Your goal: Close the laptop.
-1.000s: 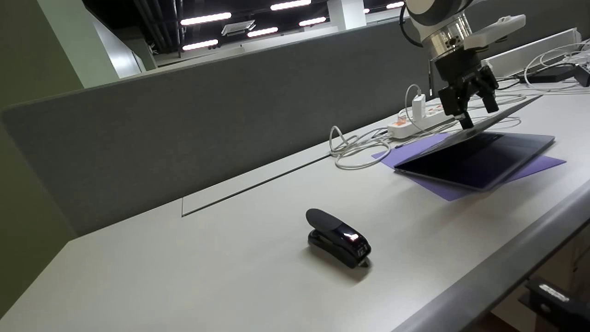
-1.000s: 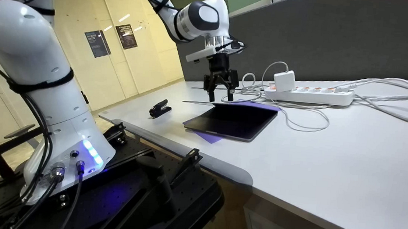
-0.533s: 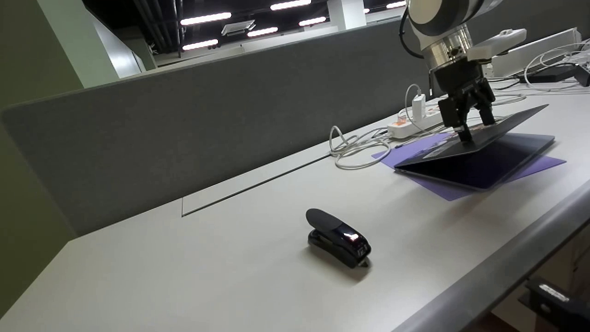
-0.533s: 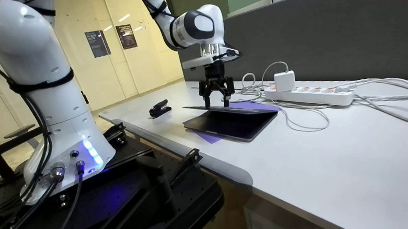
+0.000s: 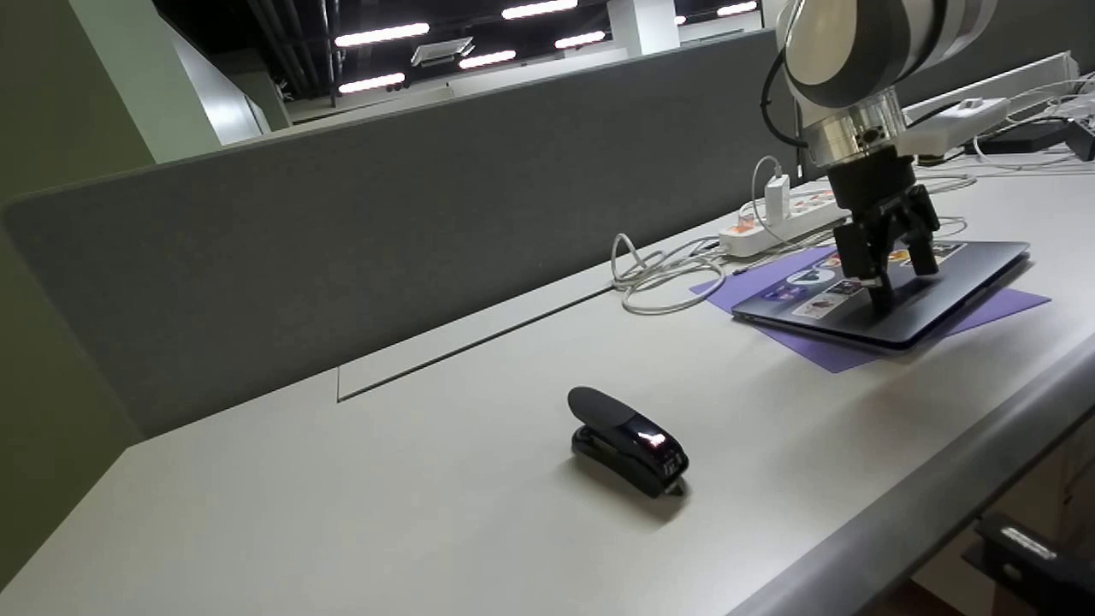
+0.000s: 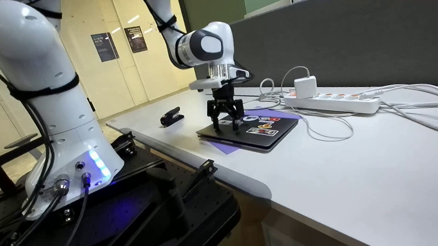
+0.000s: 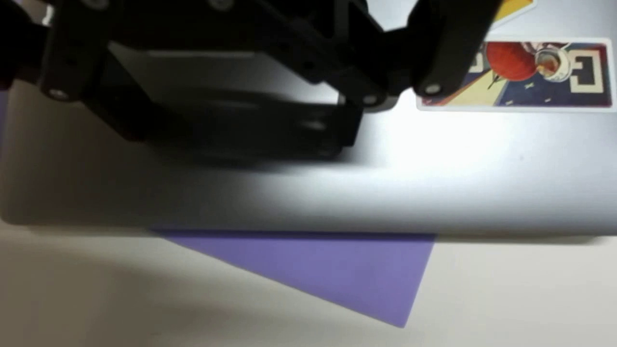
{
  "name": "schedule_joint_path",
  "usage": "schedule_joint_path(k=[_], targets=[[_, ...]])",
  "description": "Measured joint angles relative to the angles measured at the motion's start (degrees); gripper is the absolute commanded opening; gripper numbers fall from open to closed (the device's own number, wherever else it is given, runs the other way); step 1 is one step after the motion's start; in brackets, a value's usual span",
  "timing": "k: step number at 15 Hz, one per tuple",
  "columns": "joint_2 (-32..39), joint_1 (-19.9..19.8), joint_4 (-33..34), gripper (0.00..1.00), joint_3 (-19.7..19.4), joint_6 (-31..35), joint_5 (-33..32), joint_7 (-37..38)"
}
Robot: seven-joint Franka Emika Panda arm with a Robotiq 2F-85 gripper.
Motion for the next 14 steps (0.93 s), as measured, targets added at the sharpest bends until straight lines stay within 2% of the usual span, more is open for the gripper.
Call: schedule_joint_path(k=[8, 14], targets=[[1.1, -0.8, -0.9, 1.0, 1.1, 2.6, 2.2, -3.0], [-3.4, 1.8, -1.1, 1.0, 1.2, 1.7, 2.1, -2.8]])
